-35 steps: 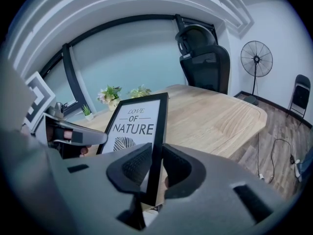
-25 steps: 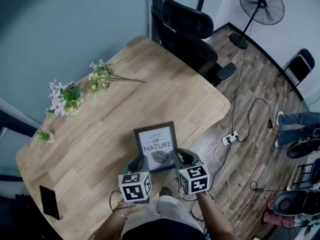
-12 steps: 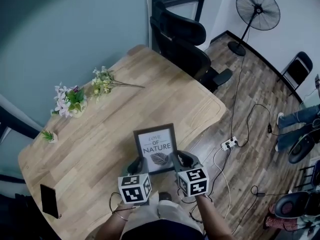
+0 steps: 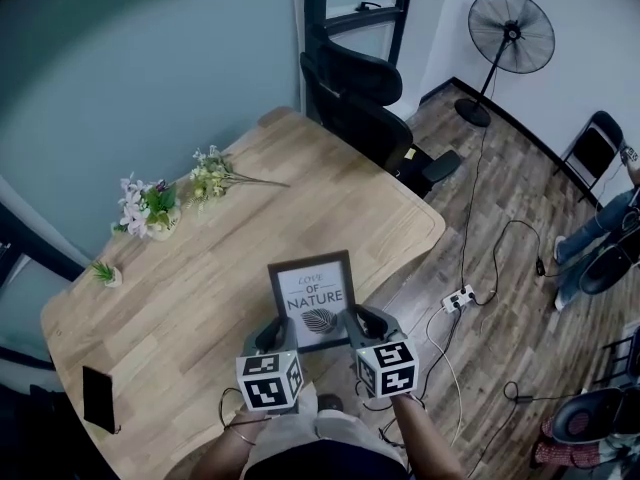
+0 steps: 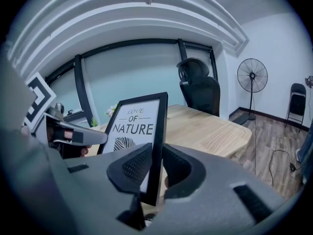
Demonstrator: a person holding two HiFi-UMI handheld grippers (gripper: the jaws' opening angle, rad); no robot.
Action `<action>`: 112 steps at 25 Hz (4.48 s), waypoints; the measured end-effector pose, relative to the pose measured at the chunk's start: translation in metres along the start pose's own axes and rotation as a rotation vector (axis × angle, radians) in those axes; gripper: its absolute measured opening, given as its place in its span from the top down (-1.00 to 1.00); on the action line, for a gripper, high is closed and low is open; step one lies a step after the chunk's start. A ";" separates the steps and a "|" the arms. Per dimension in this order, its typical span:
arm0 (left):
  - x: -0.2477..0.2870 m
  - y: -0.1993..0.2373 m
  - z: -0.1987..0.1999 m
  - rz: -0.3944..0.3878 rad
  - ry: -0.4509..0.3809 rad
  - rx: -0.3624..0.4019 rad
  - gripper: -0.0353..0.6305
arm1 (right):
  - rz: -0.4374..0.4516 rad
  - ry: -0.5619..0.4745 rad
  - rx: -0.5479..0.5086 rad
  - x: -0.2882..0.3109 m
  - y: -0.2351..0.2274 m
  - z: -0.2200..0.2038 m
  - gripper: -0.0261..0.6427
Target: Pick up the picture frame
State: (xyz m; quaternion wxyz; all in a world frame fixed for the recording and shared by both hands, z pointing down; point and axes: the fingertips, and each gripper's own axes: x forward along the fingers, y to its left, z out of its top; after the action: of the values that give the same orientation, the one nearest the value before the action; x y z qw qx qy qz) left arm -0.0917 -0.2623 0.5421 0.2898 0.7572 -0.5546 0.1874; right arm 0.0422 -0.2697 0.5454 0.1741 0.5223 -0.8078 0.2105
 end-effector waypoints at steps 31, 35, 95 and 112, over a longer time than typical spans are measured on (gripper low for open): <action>-0.086 -0.052 -0.002 0.040 -0.157 0.036 0.70 | 0.035 -0.157 -0.060 -0.095 0.016 0.015 0.72; -0.096 -0.059 0.000 0.044 -0.177 0.040 0.69 | 0.041 -0.178 -0.071 -0.106 0.016 0.019 0.72; -0.185 -0.067 0.001 -0.037 -0.279 0.098 0.69 | -0.033 -0.305 -0.142 -0.188 0.074 0.038 0.72; -0.242 -0.057 -0.028 -0.064 -0.309 0.093 0.69 | -0.054 -0.326 -0.190 -0.231 0.124 0.021 0.72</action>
State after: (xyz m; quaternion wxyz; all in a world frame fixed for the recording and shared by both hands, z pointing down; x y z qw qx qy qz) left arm -0.1128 -0.0547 0.4035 0.1713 0.8068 -0.5590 0.0850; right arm 0.0183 -0.0578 0.3924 0.0949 0.5520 -0.8274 0.0409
